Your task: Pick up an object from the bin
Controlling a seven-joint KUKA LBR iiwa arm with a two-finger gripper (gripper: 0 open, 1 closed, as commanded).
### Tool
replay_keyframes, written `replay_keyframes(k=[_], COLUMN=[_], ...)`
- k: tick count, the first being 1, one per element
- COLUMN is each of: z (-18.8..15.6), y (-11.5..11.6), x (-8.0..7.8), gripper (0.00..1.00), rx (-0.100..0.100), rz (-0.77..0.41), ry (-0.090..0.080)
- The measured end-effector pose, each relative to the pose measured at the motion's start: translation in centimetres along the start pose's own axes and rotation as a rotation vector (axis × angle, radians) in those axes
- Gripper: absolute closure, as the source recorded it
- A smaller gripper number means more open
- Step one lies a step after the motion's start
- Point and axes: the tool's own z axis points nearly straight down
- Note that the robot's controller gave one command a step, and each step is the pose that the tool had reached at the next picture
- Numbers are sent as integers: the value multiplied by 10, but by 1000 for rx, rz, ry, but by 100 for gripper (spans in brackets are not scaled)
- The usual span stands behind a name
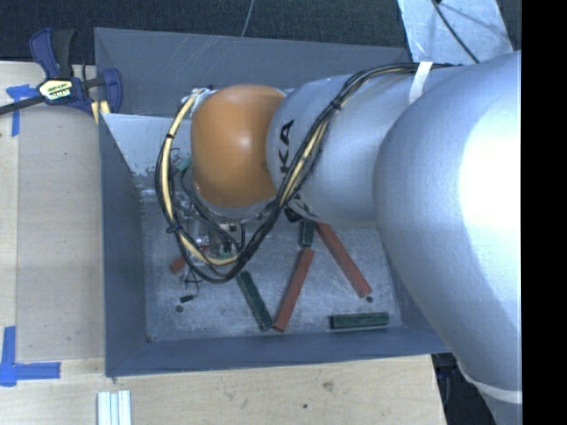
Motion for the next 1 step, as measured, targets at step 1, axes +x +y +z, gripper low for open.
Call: replay_keyframes(k=[1], z=[0], y=[0], x=[0], gripper=[0], rx=[0], rz=[0], ry=[0])
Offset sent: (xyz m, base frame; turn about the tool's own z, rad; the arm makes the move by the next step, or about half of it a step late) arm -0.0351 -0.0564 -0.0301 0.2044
